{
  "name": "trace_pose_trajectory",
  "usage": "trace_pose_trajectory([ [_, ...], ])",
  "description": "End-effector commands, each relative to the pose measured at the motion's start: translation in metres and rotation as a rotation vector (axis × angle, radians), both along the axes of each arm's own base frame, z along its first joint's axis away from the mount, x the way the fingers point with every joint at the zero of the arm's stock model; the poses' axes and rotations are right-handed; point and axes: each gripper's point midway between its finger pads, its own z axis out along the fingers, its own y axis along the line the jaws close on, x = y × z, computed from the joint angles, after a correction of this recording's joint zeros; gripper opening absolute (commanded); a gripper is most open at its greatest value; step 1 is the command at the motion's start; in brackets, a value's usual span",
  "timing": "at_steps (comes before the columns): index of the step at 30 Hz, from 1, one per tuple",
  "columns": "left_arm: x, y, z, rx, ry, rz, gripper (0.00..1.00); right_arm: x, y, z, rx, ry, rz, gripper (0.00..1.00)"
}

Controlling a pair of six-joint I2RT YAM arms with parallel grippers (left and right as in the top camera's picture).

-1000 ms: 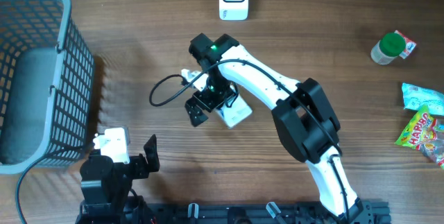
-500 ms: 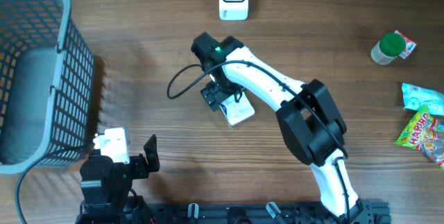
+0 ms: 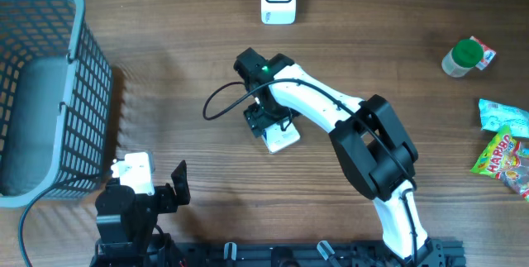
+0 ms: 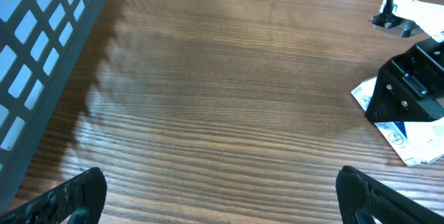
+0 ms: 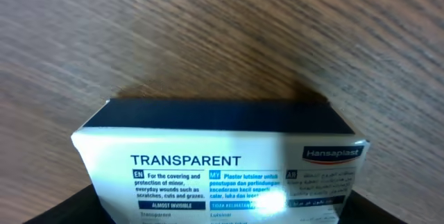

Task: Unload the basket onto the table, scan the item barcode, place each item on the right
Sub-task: 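Regrasp the plaster box with the right gripper, then lift the plaster box and turn it toward the scanner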

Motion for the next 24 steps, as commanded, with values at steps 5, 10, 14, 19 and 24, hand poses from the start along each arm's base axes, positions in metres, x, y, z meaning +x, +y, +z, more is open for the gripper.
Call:
trace_pose_trajectory([
  [5,0.0,-0.001,-0.001,-0.003,-0.002,-0.007,1.0,-0.024,0.014,-0.006,0.104,0.145,-0.094,0.79],
  [10,0.0,-0.001,-0.001,-0.003,-0.002,-0.007,1.0,-0.014,0.022,0.007,0.192,0.16,-0.043,0.65],
  [14,0.0,-0.001,-0.001,-0.003,-0.002,-0.007,1.0,0.0,0.024,0.02,0.23,0.11,0.072,0.63],
  [19,0.0,-0.001,-0.001,-0.003,-0.002,-0.007,1.0,0.018,0.036,0.053,0.291,0.012,0.182,0.63],
  [24,0.0,-0.001,-0.001,-0.003,-0.002,-0.007,1.0,0.043,0.057,0.1,0.385,-0.148,0.306,0.63],
])
